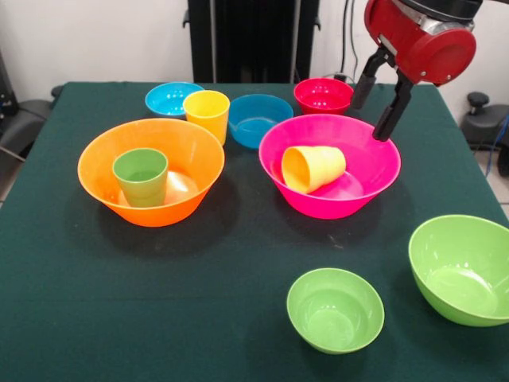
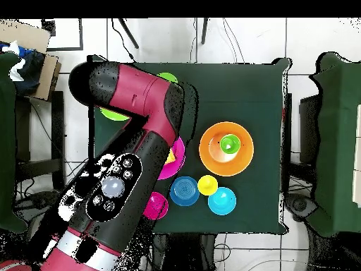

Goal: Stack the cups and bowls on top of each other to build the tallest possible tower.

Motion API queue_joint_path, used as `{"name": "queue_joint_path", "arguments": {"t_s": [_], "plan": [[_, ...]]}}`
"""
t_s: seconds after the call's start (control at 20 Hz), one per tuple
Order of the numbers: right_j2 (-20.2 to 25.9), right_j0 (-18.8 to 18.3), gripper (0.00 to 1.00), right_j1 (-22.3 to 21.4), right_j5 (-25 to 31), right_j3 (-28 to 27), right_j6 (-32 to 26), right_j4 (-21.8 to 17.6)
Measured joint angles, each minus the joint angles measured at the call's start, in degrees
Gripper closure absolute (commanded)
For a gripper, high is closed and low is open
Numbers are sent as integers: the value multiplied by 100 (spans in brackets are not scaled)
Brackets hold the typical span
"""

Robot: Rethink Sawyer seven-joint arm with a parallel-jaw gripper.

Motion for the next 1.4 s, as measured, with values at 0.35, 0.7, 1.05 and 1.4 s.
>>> {"name": "queue_joint_path", "arguments": {"t_s": [0.35, 0.7, 1.05, 1.4], "plan": [[1, 0, 0, 10, -355, 50, 0, -12], [1, -3, 0, 21, -796, 184, 0, -18], [1, -19, 0, 39, -946, 228, 0, -20], [1, -77, 0, 92, -946, 216, 0, -20]]}}
